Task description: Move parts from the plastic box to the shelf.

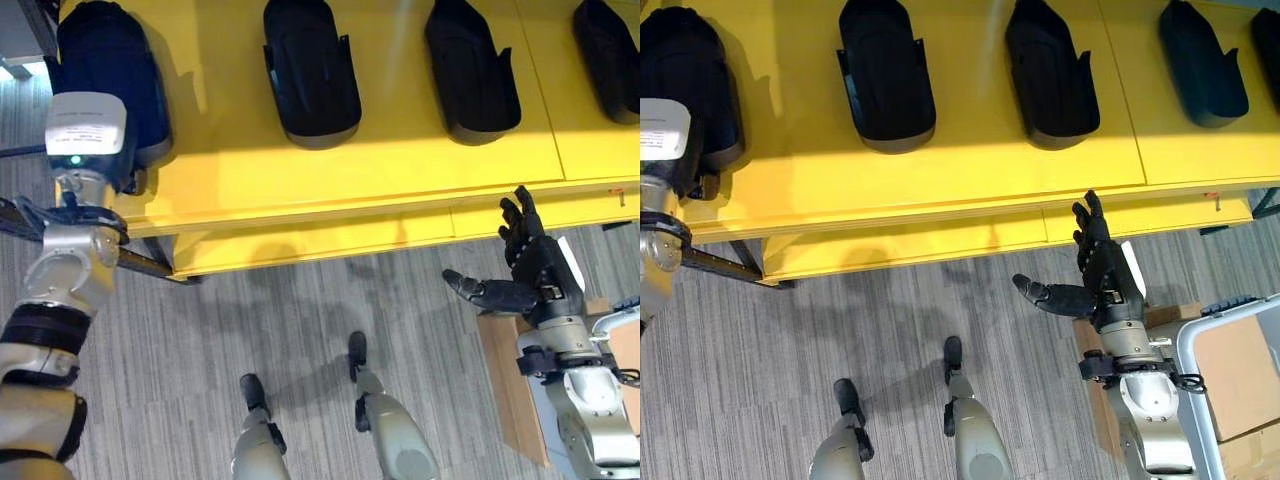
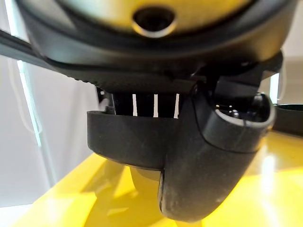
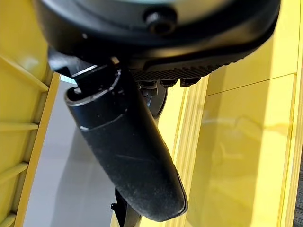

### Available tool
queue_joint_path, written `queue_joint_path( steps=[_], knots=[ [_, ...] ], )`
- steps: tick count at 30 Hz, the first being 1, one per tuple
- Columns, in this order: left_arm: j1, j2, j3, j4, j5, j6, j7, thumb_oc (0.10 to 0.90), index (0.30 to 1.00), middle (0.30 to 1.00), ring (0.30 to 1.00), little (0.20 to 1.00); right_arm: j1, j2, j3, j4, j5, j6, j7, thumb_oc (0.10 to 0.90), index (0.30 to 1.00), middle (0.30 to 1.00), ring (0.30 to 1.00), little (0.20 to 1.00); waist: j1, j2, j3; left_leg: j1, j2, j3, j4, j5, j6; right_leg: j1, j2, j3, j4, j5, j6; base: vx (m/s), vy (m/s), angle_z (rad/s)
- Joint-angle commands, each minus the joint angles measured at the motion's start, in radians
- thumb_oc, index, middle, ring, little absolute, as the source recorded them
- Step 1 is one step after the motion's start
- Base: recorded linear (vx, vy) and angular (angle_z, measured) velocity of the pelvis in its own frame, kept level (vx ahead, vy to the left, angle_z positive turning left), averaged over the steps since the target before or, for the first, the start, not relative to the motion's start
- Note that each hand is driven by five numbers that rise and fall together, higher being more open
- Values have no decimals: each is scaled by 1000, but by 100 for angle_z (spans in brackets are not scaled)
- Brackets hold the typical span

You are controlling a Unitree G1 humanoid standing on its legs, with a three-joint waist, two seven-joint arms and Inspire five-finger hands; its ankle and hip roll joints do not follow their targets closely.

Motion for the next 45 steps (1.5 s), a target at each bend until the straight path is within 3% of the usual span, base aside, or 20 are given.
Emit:
queue_joint_path(
  steps=[1, 16, 17, 18, 19, 20, 33, 34, 35, 39, 40, 41, 45],
  knots=[
    [-70, 101, 39, -46, 57, -5, 62, 400, 300, 300, 300, 300, -14, -46, -94, -106, 19, -105, -19, 900, 1000, 1000, 1000, 1000, -9, 2, -79, -81, 14, -35, 133, -76, 37, 102, -106, 8, 124, -228, 93, -3, 1, -6],
    [-29, 105, 52, -11, 55, -3, 45, 416, 322, 322, 322, 322, -5, -42, -95, -112, 20, -105, -18, 900, 1000, 1000, 1000, 1000, -8, 4, -82, -89, 15, -38, 137, -74, 37, 101, -106, 5, 125, -226, 92, 0, 0, 0],
    [-27, 106, 52, -9, 54, -3, 44, 459, 382, 382, 382, 382, -6, -42, -95, -113, 20, -106, -18, 900, 1000, 1000, 1000, 1000, -7, 3, -81, -90, 16, -38, 137, -73, 37, 101, -107, 4, 125, -226, 92, 0, 0, 0],
    [-23, 108, 53, -12, 54, -5, 43, 725, 756, 756, 756, 756, -6, -42, -96, -113, 20, -106, -18, 900, 1000, 1000, 1000, 1000, -7, 3, -81, -90, 15, -39, 137, -73, 37, 101, -107, 4, 125, -226, 92, 0, 0, 0],
    [-16, 110, 52, -13, 57, -9, 38, 853, 934, 934, 934, 934, -8, -42, -95, -111, 19, -106, -19, 900, 1000, 1000, 1000, 1000, -5, 3, -81, -92, 14, -40, 138, -74, 39, 102, -107, 4, 125, -226, 91, 0, 0, 0],
    [-15, 111, 53, -14, 57, -9, 38, 900, 1000, 1000, 1000, 1000, -9, -42, -94, -111, 19, -106, -20, 900, 1000, 1000, 1000, 1000, -5, 3, -81, -92, 14, -40, 138, -74, 39, 102, -107, 4, 125, -226, 91, 0, 0, 0],
    [31, 142, 64, -99, 73, -49, 16, 900, 1000, 1000, 1000, 1000, -21, -43, -93, -90, 26, -104, -21, 900, 1000, 1000, 1000, 1000, 7, 9, -86, -85, 11, -46, 144, -79, 43, 113, -109, 0, 130, -232, 91, -7, 0, 0],
    [31, 144, 68, -108, 68, -53, 17, 900, 1000, 1000, 1000, 1000, -22, -44, -94, -89, 27, -104, -20, 900, 1000, 1000, 1000, 1000, 8, 7, -83, -95, 9, -36, 144, -56, 51, 104, -112, -8, 131, -216, 85, 0, 0, 0],
    [35, 147, 72, -116, 62, -57, 14, 900, 1000, 1000, 1000, 1000, -23, -44, -93, -87, 25, -102, -21, 900, 1000, 1000, 1000, 1000, 9, 11, -90, -83, 10, -46, 142, -79, 43, 115, -109, -2, 131, -233, 91, 0, 0, 0],
    [47, 163, 91, -147, 38, -69, -6, 900, 1000, 1000, 1000, 1000, -23, -42, -95, -81, 21, -97, -22, 900, 1000, 1000, 1000, 1000, 12, 16, -95, -73, 8, -48, 138, -78, 43, 122, -112, -4, 133, -235, 91, 3, 0, 1],
    [50, 171, 95, -158, 29, -73, -15, 900, 1000, 1000, 1000, 1000, -23, -41, -94, -79, 19, -93, -18, 900, 1000, 1000, 1000, 1000, 13, 16, -94, -76, 6, -37, 138, -57, 52, 119, -116, -12, 134, -222, 85, 0, 0, 0],
    [51, 171, 96, -159, 29, -73, -16, 900, 1000, 1000, 1000, 1000, -23, -41, -94, -79, 19, -93, -18, 900, 1000, 1000, 1000, 1000, 14, 18, -99, -66, 7, -47, 135, -77, 43, 128, -113, -5, 132, -237, 91, -71, -4, -1],
    [58, 186, 103, -171, 26, -76, -23, 900, 1000, 1000, 1000, 1000, -17, -39, -92, -76, 14, -86, -14, 900, 1000, 1000, 1000, 1000, 15, 22, -103, -64, 4, -35, 131, -54, 51, 131, -119, -15, 130, -223, 87, -15, 0, 0]
  ],
)
